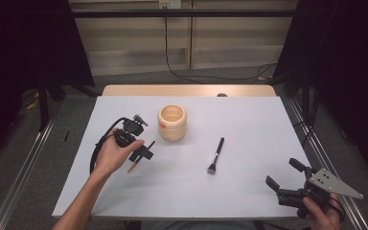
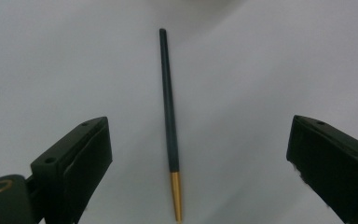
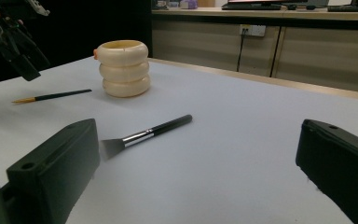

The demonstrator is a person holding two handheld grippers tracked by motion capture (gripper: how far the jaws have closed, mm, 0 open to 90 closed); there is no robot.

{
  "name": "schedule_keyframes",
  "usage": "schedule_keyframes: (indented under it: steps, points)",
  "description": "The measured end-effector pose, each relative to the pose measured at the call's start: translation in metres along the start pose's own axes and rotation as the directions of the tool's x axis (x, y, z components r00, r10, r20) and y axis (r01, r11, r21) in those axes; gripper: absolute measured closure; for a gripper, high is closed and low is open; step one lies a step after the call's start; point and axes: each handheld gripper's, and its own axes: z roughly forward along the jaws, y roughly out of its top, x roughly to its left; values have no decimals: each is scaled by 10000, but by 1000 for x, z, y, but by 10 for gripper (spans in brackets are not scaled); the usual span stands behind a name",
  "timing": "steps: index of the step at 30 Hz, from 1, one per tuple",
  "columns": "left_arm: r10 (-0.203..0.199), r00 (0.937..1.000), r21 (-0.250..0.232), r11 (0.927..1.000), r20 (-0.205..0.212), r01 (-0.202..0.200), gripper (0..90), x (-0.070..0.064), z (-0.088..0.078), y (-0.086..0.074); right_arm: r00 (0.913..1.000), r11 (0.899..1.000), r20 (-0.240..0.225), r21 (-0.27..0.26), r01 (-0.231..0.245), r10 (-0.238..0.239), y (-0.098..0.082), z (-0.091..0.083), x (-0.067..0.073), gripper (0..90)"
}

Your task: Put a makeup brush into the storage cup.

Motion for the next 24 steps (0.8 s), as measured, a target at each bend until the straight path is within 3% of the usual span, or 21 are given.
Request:
schedule_keyframes:
  steps: [2,6,13,14,15,17,19,22,24]
  points:
    - [8,9995,193,9998,300,-14,62,1,2,0,10000,10000,0,-1,4,-4,0,0,0,0]
    - [-78,9987,352,9994,510,60,43,2,5,2,10000,10000,-23,-8,22,-22,0,0,0,0]
    - [-107,9996,788,9969,253,87,75,3,12,2,10000,10000,-4,-17,-6,6,0,-1,0,0]
    - [-113,9996,824,9966,242,93,98,3,13,1,10000,10000,-5,-16,-1,1,0,-1,0,0]
    - [-58,9996,877,9961,277,34,176,4,14,0,10000,10000,12,-18,-7,7,0,-1,0,0]
    - [-174,9994,906,9958,310,146,210,4,16,-2,10000,10000,10,-15,-4,4,0,-1,0,0]
    - [-45,9999,877,9961,100,36,314,4,17,-4,10000,10000,-1,-6,-6,6,0,-1,0,0]
    - [-420,9979,889,9953,489,375,431,6,19,-7,10000,10000,-4,21,2,-2,0,0,0,0]
    - [-550,9974,1035,9934,463,500,488,7,21,-8,10000,10000,5,17,-12,12,0,0,1,0]
